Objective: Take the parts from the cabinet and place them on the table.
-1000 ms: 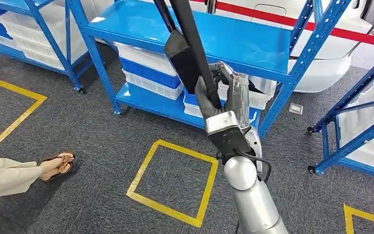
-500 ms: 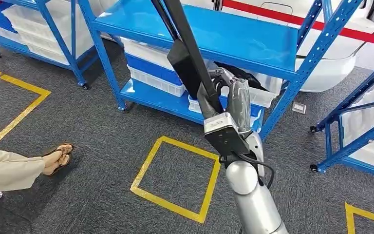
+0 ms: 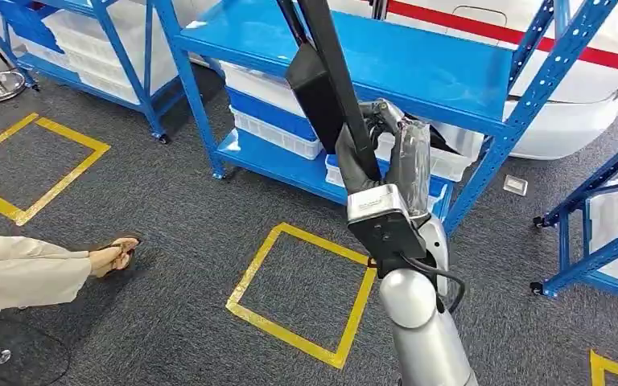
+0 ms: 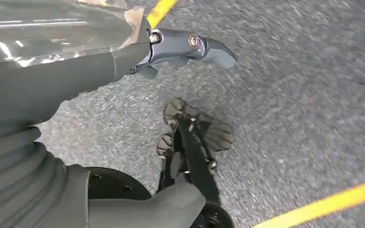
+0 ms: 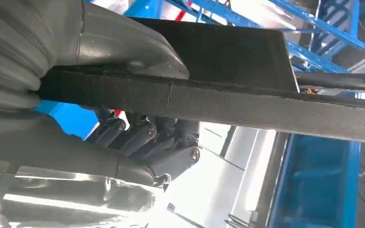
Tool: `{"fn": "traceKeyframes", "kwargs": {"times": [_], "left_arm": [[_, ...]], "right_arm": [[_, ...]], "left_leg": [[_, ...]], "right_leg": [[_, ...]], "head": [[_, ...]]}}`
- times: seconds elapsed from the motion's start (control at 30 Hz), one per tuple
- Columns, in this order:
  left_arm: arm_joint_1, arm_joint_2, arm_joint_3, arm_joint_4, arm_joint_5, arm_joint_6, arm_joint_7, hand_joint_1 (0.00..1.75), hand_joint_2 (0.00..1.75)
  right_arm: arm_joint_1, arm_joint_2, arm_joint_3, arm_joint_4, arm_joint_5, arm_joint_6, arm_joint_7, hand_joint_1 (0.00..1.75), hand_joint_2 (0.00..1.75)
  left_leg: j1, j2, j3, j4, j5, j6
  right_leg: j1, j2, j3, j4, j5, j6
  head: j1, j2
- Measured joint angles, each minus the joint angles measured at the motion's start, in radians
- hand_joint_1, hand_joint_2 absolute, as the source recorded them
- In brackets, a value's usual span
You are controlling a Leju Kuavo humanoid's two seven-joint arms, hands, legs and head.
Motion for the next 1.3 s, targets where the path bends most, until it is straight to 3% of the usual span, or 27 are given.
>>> {"fn": "traceKeyframes", "kwargs": {"times": [0.07,0.1,0.13,0.27,0.33,0.37,0.43,0.47,0.5,0.57,0.6,0.63,0.73,0.77,0.8,0.83,0.87,0.93,0.97,1.0,1.07,1.1,1.13,1.17,1.2,1.27,1.3], "left_arm": [[-0.001,0.000,-0.004,0.000,-0.007,0.000,0.012,0.00,1.75],[-0.003,-0.001,-0.008,0.000,-0.016,0.000,0.020,0.00,1.75],[-0.003,-0.004,-0.012,0.002,-0.021,-0.001,0.025,0.00,1.75],[-0.003,-0.004,-0.023,0.002,-0.023,0.005,0.034,0.00,1.75],[-0.003,-0.008,-0.024,0.002,-0.021,0.009,0.034,0.00,1.75],[-0.004,-0.008,-0.024,0.002,-0.021,0.010,0.032,0.00,1.75],[-0.003,-0.008,-0.024,0.002,-0.022,0.010,0.029,0.00,1.75],[-0.003,-0.009,-0.024,0.002,-0.021,0.010,0.027,0.00,1.75],[-0.001,-0.009,-0.024,0.002,-0.017,0.010,0.023,0.00,1.75],[-0.001,-0.010,-0.024,0.002,0.001,0.010,0.012,0.00,1.75],[-0.001,-0.011,-0.023,0.002,0.011,0.010,0.008,0.00,1.75],[-0.002,-0.012,-0.022,0.002,0.018,0.014,0.007,0.00,1.75],[0.004,-0.015,-0.019,0.002,0.031,0.032,0.015,0.00,1.75],[0.006,-0.014,-0.018,0.002,0.032,0.036,0.016,0.00,1.75],[0.007,-0.014,-0.015,0.002,0.033,0.039,0.016,0.00,1.75],[0.005,-0.014,-0.011,0.002,0.038,0.040,0.016,0.00,1.75],[0.005,-0.015,-0.010,0.002,0.039,0.040,0.017,0.00,1.75],[0.005,-0.016,-0.008,0.002,0.035,0.040,0.017,0.00,1.75],[0.006,-0.016,-0.007,0.002,0.028,0.039,0.017,0.00,1.75],[0.007,-0.016,-0.007,0.002,0.023,0.033,0.016,0.00,1.75],[0.007,-0.015,-0.007,0.002,0.017,0.027,0.011,0.00,1.75],[0.006,-0.015,-0.007,0.002,0.015,0.025,0.010,0.00,1.75],[0.002,-0.018,-0.007,0.002,0.013,0.023,0.010,0.00,1.75],[0.001,-0.018,-0.007,0.002,0.009,0.022,0.008,0.00,1.75],[0.002,-0.017,-0.007,0.002,0.006,0.019,0.005,0.00,1.75],[0.002,-0.017,-0.009,0.002,-0.002,0.006,-0.008,0.00,1.75],[0.002,-0.018,-0.013,0.002,-0.009,-0.002,-0.014,0.00,1.75]], "right_arm": [[0.004,0.000,-0.006,-0.008,0.007,0.000,0.000,1.75,1.75],[0.005,0.000,-0.008,-0.015,0.009,0.000,0.000,1.75,1.75],[0.006,-0.001,-0.011,-0.019,0.012,-0.001,0.000,1.75,1.75],[0.014,-0.002,-0.012,-0.024,0.014,0.000,-0.006,1.75,1.75],[0.015,-0.003,-0.012,-0.023,0.005,0.003,-0.014,1.75,1.75],[0.016,-0.004,-0.012,-0.021,-0.001,0.003,-0.020,1.75,1.75],[0.018,-0.007,-0.012,-0.012,-0.006,0.003,-0.024,1.75,1.75],[0.021,-0.008,-0.012,-0.009,-0.008,0.003,-0.026,1.75,1.75],[0.023,-0.009,-0.012,-0.005,-0.013,0.003,-0.029,1.75,1.75],[0.022,-0.009,-0.011,0.002,-0.029,0.006,-0.040,1.75,1.75],[0.019,-0.009,-0.007,0.005,-0.039,0.006,-0.045,1.75,1.75],[0.016,-0.008,-0.003,0.009,-0.046,0.008,-0.048,1.75,1.75],[0.003,-0.008,0.020,0.025,-0.057,0.008,-0.057,1.75,1.75],[0.001,-0.005,0.028,0.029,-0.058,0.005,-0.057,1.75,1.75],[0.000,-0.002,0.035,0.031,-0.058,0.002,-0.057,1.75,1.75],[-0.001,-0.001,0.044,0.033,-0.058,-0.003,-0.057,1.75,1.75],[-0.001,-0.001,0.049,0.035,-0.058,-0.014,-0.057,1.75,1.75],[0.001,-0.003,0.050,0.037,-0.057,-0.025,-0.052,1.75,1.75],[0.004,-0.005,0.050,0.038,-0.056,-0.031,-0.050,1.75,1.75],[0.006,-0.010,0.050,0.038,-0.056,-0.038,-0.049,1.75,1.75],[0.009,-0.016,0.049,0.038,-0.055,-0.048,-0.045,1.75,1.75],[0.009,-0.019,0.048,0.037,-0.055,-0.050,-0.044,1.75,1.75],[0.010,-0.021,0.046,0.036,-0.054,-0.050,-0.043,1.75,1.75],[0.010,-0.024,0.046,0.035,-0.054,-0.051,-0.042,1.75,1.75],[0.011,-0.027,0.047,0.034,-0.054,-0.052,-0.042,1.75,1.75],[0.012,-0.032,0.046,0.031,-0.045,-0.059,-0.039,1.75,1.75],[0.016,-0.036,0.044,0.024,-0.037,-0.062,-0.035,1.75,1.75]], "left_leg": [[0.013,0.027,0.099,-0.172,0.076,-0.014],[0.011,0.059,0.130,-0.233,0.069,-0.018],[0.005,0.043,0.130,-0.235,0.075,-0.003],[-0.004,0.014,0.119,-0.242,0.092,0.038],[-0.006,0.005,0.112,-0.244,0.101,0.055],[-0.007,-0.003,0.108,-0.244,0.103,0.058],[-0.011,-0.022,0.098,-0.243,0.108,0.064],[-0.013,-0.033,0.094,-0.243,0.111,0.064],[-0.014,-0.046,0.092,-0.243,0.113,0.063],[-0.014,-0.069,0.092,-0.242,0.117,0.057],[-0.014,-0.078,0.091,-0.242,0.119,0.053],[-0.022,-0.083,0.088,-0.238,0.120,0.047],[-0.015,-0.099,0.081,-0.245,0.131,0.030],[-0.016,-0.106,0.077,-0.245,0.131,0.024],[-0.015,-0.075,0.071,-0.227,0.118,0.024],[-0.017,-0.038,0.049,-0.176,0.080,0.020],[-0.014,-0.021,0.013,-0.098,0.036,0.015],[-0.008,-0.012,-0.056,0.049,-0.022,0.005],[-0.005,-0.009,-0.066,0.074,-0.022,0.003],[-0.001,-0.004,-0.054,0.053,-0.004,0.000],[0.008,0.018,0.033,-0.101,0.068,-0.006],[0.011,0.055,0.085,-0.186,0.095,-0.009],[0.001,0.079,0.101,-0.218,0.085,-0.006],[0.002,0.060,0.097,-0.218,0.089,0.007],[-0.002,0.053,0.093,-0.218,0.088,0.013],[-0.012,0.031,0.092,-0.227,0.093,0.033],[-0.006,0.025,0.098,-0.234,0.100,0.043]], "right_leg": [[-0.005,-0.013,-0.003,0.012,-0.005,0.009],[0.001,-0.019,-0.005,0.021,-0.011,0.020],[0.009,-0.021,-0.010,0.024,-0.014,0.027],[0.011,-0.036,-0.016,0.025,-0.011,0.058],[0.001,0.013,-0.054,0.109,-0.066,0.047],[0.000,0.025,-0.093,0.195,-0.104,0.040],[0.001,0.033,-0.158,0.337,-0.153,0.039],[0.000,0.035,-0.161,0.348,-0.150,0.045],[0.000,0.036,-0.137,0.307,-0.131,0.052],[0.000,0.048,-0.039,0.131,-0.069,0.065],[-0.003,0.078,0.006,0.049,-0.047,0.065],[0.002,0.091,0.010,0.027,-0.051,0.058],[0.013,0.070,0.012,0.029,-0.043,0.044],[-0.005,0.060,0.016,0.020,-0.036,0.034],[-0.011,0.049,0.018,0.017,-0.031,0.029],[-0.010,0.041,0.018,0.016,-0.031,0.016],[-0.007,0.030,0.017,0.016,-0.032,0.011],[-0.002,0.007,0.016,0.017,-0.033,0.010],[-0.002,-0.003,0.016,0.017,-0.034,0.011],[-0.002,-0.012,0.016,0.017,-0.034,0.011],[-0.005,-0.028,0.017,0.018,-0.035,0.013],[-0.003,-0.035,0.018,0.022,-0.039,0.020],[0.013,-0.039,0.011,0.032,-0.046,0.030],[0.011,-0.043,0.012,0.031,-0.047,0.034],[0.013,-0.051,0.014,0.029,-0.046,0.037],[0.017,-0.071,0.020,0.024,-0.047,0.055],[0.008,-0.046,0.008,0.039,-0.058,0.061]], "head": [[-0.001,0.000],[0.001,0.000],[0.001,0.000],[0.002,0.000],[0.005,0.000],[0.008,0.000],[0.009,0.000],[0.008,0.000],[0.009,0.000],[0.009,0.000],[0.010,0.000],[0.008,0.000],[0.008,0.000],[0.008,0.000],[0.007,0.000],[0.003,0.000],[0.000,0.000],[0.000,0.000],[0.001,0.000],[0.000,0.000],[0.000,0.000],[0.000,0.000],[-0.003,0.000],[0.003,0.000],[0.010,0.000],[0.009,0.000],[0.008,0.000]]}}
